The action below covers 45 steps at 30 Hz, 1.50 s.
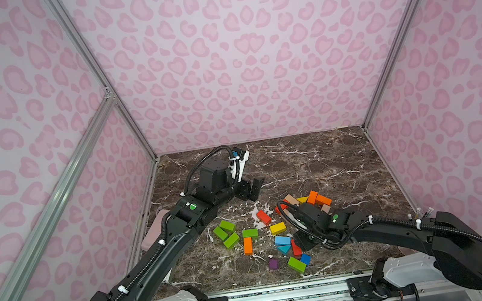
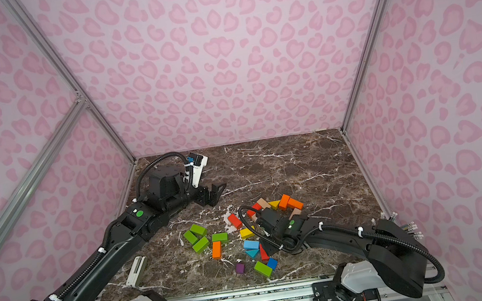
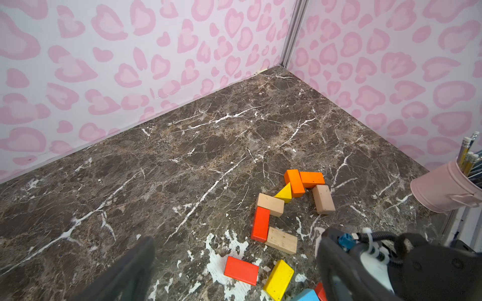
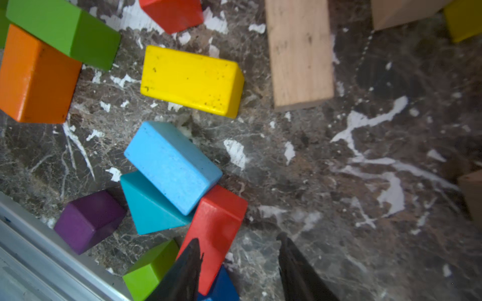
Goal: Assemble a heart with building blocks
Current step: Pick up the building block from the center of the board, then assemble the building block at the center of the board.
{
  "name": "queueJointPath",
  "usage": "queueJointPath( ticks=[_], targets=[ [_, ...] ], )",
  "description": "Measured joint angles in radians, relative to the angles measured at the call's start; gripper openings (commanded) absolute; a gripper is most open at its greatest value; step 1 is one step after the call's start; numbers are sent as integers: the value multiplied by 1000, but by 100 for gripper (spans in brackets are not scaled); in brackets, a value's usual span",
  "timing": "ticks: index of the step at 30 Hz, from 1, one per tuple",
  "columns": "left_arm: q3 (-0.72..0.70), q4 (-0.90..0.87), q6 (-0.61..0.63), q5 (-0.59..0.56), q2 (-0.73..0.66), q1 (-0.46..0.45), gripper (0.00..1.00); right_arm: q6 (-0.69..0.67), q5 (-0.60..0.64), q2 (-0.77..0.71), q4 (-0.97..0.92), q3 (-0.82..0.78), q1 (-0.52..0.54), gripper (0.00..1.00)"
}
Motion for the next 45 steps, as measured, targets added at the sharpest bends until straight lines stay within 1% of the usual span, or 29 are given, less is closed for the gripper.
queueJointPath(
  ticks=[2, 8, 16, 21, 24, 31, 38, 45],
  targets=[
    [0, 2, 0, 0, 0, 1, 98, 24, 11, 14, 2, -3, 29, 61],
    [0, 12, -1, 3, 1, 4, 98, 74, 34, 48, 19, -7, 73, 61],
    [0, 14, -4, 14, 1, 5, 97, 81, 91, 71, 8, 1, 74, 45],
    [0, 15, -4, 28, 6, 6, 98, 31, 101, 73, -2, 6, 32, 37],
    [0, 15, -4, 29, 7, 6, 98, -11, 103, 73, -14, 14, 1, 36],
    [0, 15, -4, 33, 7, 6, 97, -94, 93, 88, -13, 47, -60, 35],
    [0, 15, -3, 37, 7, 6, 98, -156, 94, 157, -12, 100, -88, 34],
    [0, 15, -3, 37, 6, 6, 98, -191, 93, 185, -5, 111, -118, 34]
  ],
)
